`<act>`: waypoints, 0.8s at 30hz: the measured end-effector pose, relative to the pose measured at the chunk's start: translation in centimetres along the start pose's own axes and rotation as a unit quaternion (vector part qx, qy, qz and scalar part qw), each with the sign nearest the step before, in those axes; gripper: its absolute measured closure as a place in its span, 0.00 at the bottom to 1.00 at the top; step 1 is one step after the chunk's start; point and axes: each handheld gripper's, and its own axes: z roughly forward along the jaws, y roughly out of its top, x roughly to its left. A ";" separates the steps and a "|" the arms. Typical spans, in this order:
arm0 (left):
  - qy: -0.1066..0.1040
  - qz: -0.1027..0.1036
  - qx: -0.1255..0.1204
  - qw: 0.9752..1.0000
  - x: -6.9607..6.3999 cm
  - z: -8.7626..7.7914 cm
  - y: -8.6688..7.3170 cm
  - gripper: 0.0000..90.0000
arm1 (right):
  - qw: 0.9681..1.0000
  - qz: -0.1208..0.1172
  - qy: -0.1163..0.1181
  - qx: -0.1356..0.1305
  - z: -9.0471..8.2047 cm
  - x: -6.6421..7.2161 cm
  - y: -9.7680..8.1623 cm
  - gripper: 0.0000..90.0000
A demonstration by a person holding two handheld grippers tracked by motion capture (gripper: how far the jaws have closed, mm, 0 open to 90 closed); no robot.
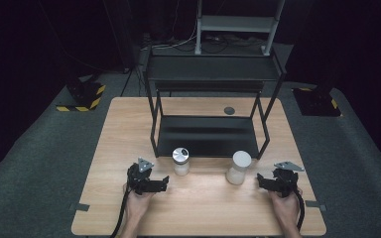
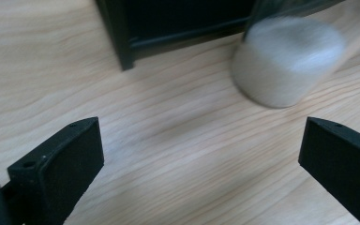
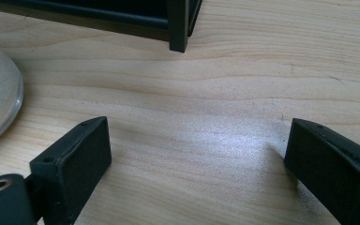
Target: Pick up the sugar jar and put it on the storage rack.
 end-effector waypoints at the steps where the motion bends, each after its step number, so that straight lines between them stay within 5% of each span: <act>1: 0.000 0.000 0.000 1.000 0.0 0.0 0.0 0.00 | 1.000 0.000 0.000 0.000 0.0 0.0 0.0 0.07; 24: -0.033 0.026 0.005 0.999 -2.4 2.9 2.0 0.04 | 1.000 0.000 0.000 0.000 0.0 0.0 0.0 0.07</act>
